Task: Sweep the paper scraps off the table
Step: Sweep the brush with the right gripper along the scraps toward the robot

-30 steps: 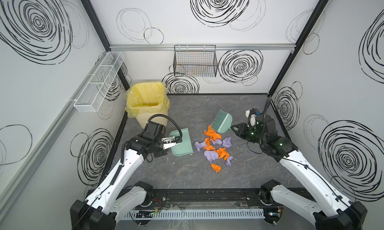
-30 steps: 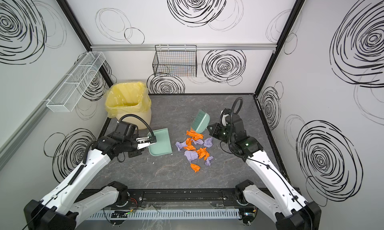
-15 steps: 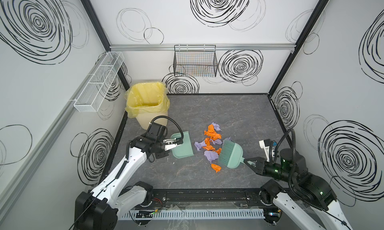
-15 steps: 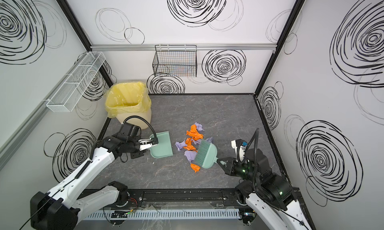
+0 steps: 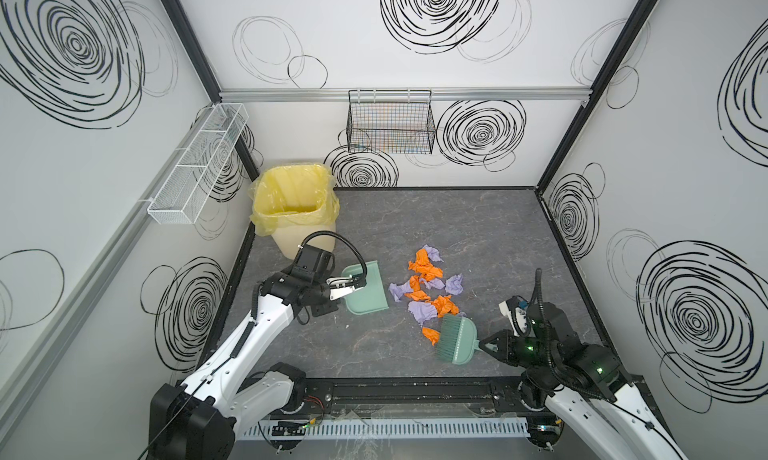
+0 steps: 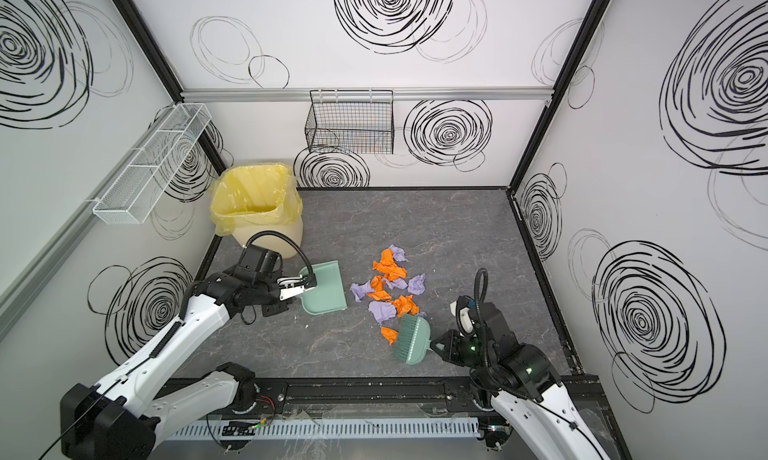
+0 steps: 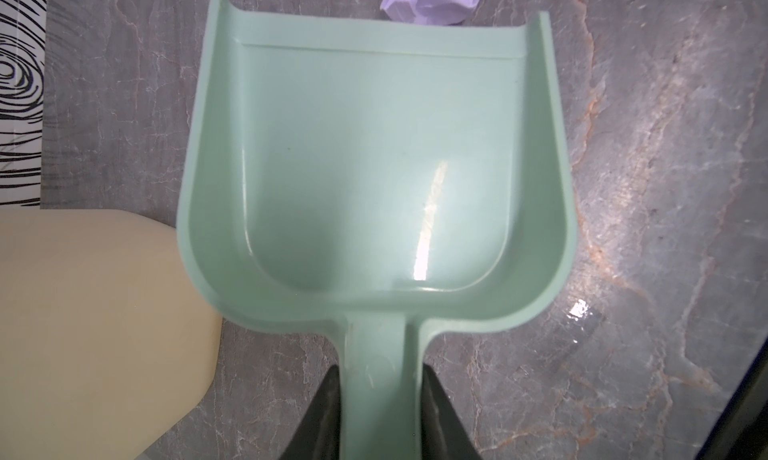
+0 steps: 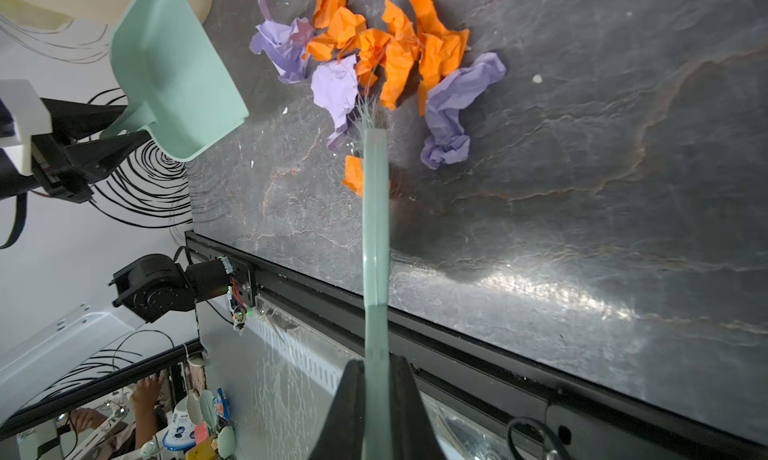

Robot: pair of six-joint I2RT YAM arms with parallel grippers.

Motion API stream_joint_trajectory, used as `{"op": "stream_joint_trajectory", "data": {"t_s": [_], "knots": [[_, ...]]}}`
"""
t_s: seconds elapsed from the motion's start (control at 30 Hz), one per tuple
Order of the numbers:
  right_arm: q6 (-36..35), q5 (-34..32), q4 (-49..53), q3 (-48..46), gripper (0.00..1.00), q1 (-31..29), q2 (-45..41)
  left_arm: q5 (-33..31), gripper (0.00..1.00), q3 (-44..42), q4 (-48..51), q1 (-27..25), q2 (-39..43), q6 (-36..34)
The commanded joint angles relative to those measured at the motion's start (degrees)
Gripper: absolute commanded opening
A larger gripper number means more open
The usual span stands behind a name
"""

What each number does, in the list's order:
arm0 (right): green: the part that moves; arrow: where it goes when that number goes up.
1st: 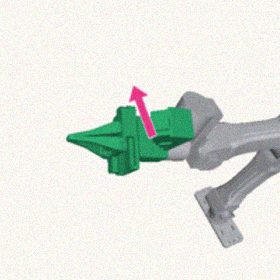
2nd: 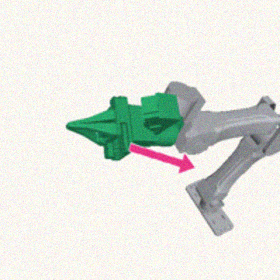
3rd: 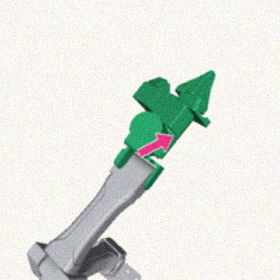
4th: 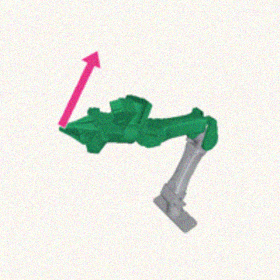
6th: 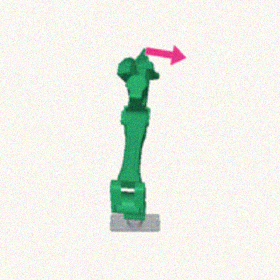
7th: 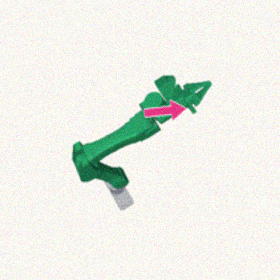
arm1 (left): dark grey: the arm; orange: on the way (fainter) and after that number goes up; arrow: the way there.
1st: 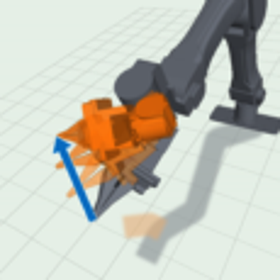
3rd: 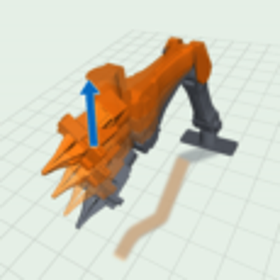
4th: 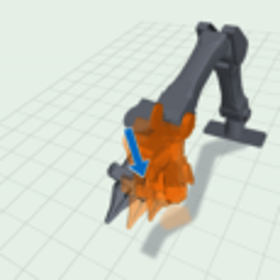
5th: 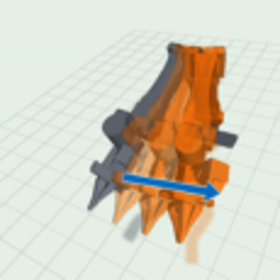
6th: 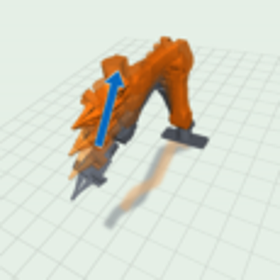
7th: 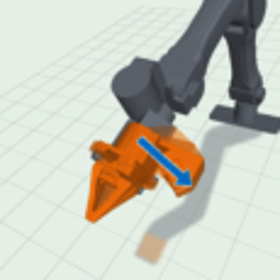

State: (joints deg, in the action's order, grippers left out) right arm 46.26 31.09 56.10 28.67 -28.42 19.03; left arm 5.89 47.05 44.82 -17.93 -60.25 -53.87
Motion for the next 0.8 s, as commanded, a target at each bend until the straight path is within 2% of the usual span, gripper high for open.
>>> {"op": "stream_joint_trajectory", "data": {"t_s": [0.0, 0.3, 0.43, 0.6, 0.77], "knots": [[0.24, -2.43, -6.42, -1.57, 0.00, 0.27, 1.43, 0.29, 0.00, -0.64, -2.01, 0.43, 0.10, 0.54], [3.02, -4.98, -20.88, -4.05, 0.00, -0.03, 7.35, 1.17, 0.00, -1.95, -3.66, 0.46, -0.91, 0.94], [2.69, -5.49, -26.10, -2.35, 0.00, -0.03, 11.80, 1.10, 0.00, -2.77, -3.95, 0.62, -0.95, 0.74], [-0.03, -7.36, -25.68, 2.81, 0.00, 0.02, 16.60, 1.40, 0.00, -3.32, -3.84, 1.61, -0.57, 0.16], [-3.00, -9.93, -19.37, 8.75, 0.00, 0.03, 18.15, 1.80, 0.00, -4.10, -3.50, 2.66, -0.01, -0.47]]}}
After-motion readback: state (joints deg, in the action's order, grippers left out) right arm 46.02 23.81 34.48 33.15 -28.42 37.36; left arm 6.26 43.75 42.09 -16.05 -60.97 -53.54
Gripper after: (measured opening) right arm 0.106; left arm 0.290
